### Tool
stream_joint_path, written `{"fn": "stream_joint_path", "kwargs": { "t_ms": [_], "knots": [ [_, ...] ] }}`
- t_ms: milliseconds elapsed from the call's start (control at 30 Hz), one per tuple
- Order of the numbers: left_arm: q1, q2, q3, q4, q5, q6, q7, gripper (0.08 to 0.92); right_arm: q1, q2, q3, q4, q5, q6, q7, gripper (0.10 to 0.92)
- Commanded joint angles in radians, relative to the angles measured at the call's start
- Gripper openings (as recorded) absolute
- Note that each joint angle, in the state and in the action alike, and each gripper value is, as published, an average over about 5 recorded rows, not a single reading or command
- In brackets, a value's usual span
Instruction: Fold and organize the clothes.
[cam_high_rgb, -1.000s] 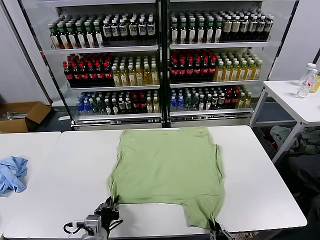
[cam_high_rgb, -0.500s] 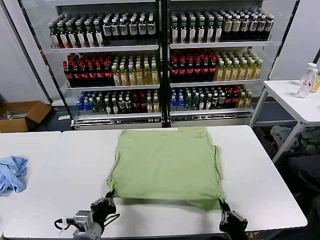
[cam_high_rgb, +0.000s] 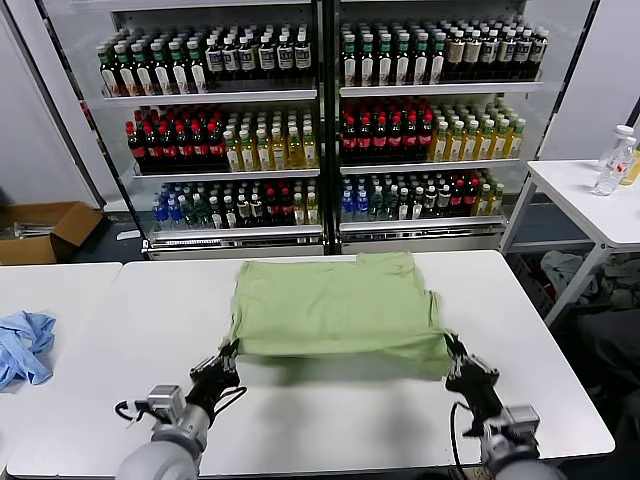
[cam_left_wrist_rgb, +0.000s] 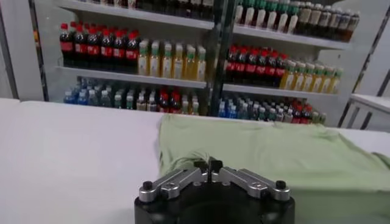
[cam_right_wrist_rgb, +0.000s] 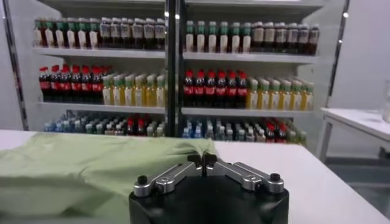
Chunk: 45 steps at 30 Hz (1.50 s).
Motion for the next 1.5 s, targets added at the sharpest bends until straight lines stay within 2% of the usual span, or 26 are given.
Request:
{"fn": "stream_joint_path", "kwargs": {
  "t_ms": [33, 267, 400, 567, 800, 1033, 1133, 1200, 1267, 1500],
  "knots": [
    [-0.18, -0.011, 0.041, 0.188, 0.028, -0.013, -0.001, 0.085, 0.23, -0.035, -0.088, -0.158, 0.018, -0.02, 0.001, 0.114],
    [-0.245, -0.033, 0.079, 0.305, 0.096, -0.03, -0.02, 0.086, 0.322, -0.009, -0.163, -0.271, -0.068, -0.049, -0.013, 0.12],
    [-0.244, -0.043, 0.084, 0.312, 0.122, -0.033, -0.027, 0.121, 0.31, 0.013, -0.175, -0.277, -0.104, -0.069, -0.025, 0.197],
    [-0.206, -0.048, 0.072, 0.258, 0.139, -0.035, -0.041, 0.263, 0.235, 0.023, -0.159, -0.218, -0.132, -0.078, -0.049, 0.344],
    [-0.083, -0.046, 0.037, 0.163, 0.167, -0.053, -0.052, 0.462, 0.04, 0.028, -0.013, -0.075, -0.143, -0.07, -0.048, 0.543],
    [-0.076, -0.041, 0.035, 0.224, 0.164, -0.039, -0.063, 0.662, -0.035, 0.044, 0.103, -0.075, -0.068, -0.149, 0.0, 0.748],
    [-0.108, -0.042, 0.045, 0.266, 0.162, -0.024, -0.068, 0.746, -0.014, 0.05, 0.082, -0.104, -0.025, -0.203, 0.009, 0.799],
    [-0.129, -0.043, 0.051, 0.288, 0.159, -0.018, -0.074, 0.775, 0.002, 0.055, 0.052, -0.117, -0.003, -0.228, 0.011, 0.79],
    [-0.147, -0.043, 0.055, 0.308, 0.153, -0.014, -0.079, 0.752, 0.016, 0.061, 0.016, -0.125, 0.012, -0.239, 0.008, 0.748],
    [-0.165, -0.031, 0.064, 0.324, 0.117, -0.008, -0.074, 0.556, 0.033, 0.059, -0.045, -0.129, 0.019, -0.219, -0.023, 0.549]
  ]
}}
